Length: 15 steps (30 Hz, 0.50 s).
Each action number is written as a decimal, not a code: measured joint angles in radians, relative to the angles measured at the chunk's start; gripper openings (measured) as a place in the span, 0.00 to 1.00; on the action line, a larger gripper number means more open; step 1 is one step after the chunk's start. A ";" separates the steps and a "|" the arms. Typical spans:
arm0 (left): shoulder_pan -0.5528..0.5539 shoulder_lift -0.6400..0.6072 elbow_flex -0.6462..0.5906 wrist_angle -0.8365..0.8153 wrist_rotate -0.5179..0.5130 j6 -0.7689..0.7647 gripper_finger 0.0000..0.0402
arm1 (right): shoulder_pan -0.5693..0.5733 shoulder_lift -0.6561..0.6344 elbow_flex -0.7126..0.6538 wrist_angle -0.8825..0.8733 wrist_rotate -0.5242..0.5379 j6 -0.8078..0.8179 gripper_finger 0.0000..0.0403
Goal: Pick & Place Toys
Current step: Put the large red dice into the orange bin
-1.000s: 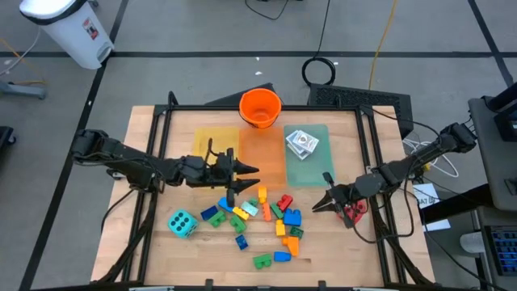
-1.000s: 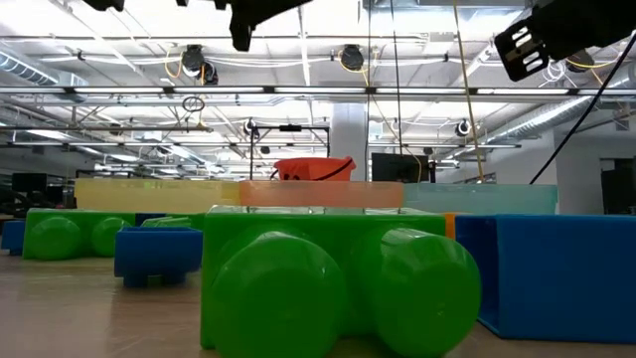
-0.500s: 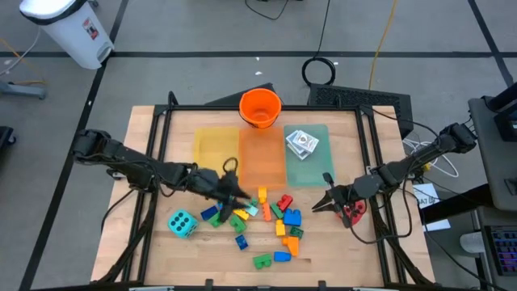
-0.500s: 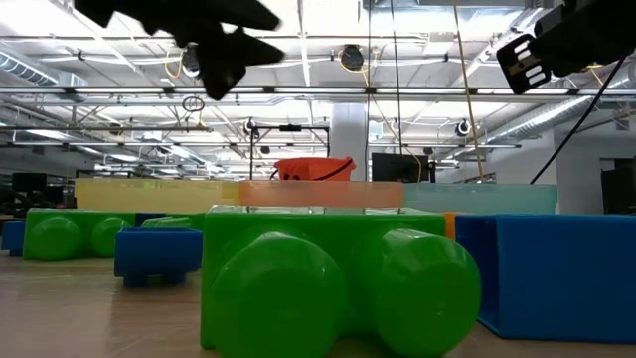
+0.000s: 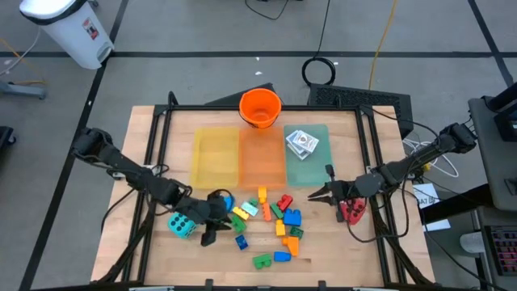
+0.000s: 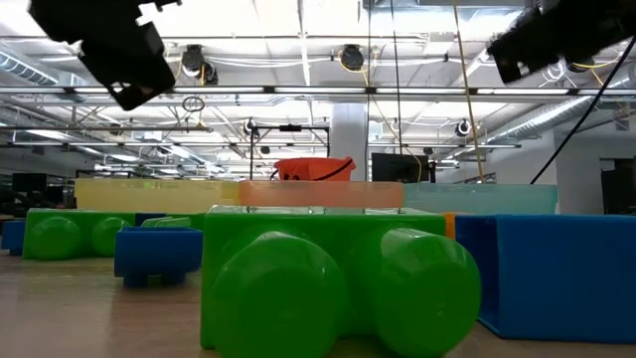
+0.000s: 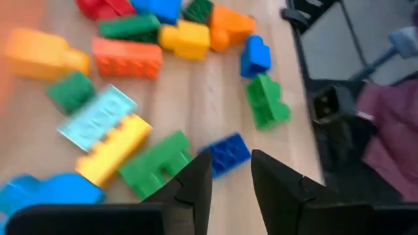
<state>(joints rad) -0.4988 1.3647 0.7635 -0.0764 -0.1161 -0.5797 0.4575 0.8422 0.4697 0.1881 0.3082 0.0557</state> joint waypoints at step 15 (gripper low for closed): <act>0.122 0.000 0.000 0.115 -0.226 0.272 0.30 | 0.212 0.151 0.227 0.427 -0.400 -0.133 0.76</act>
<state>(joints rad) -0.3771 1.3647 0.7635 0.0390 -0.3417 -0.3075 0.6697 0.9929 0.6966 0.6149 -0.0914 -0.0772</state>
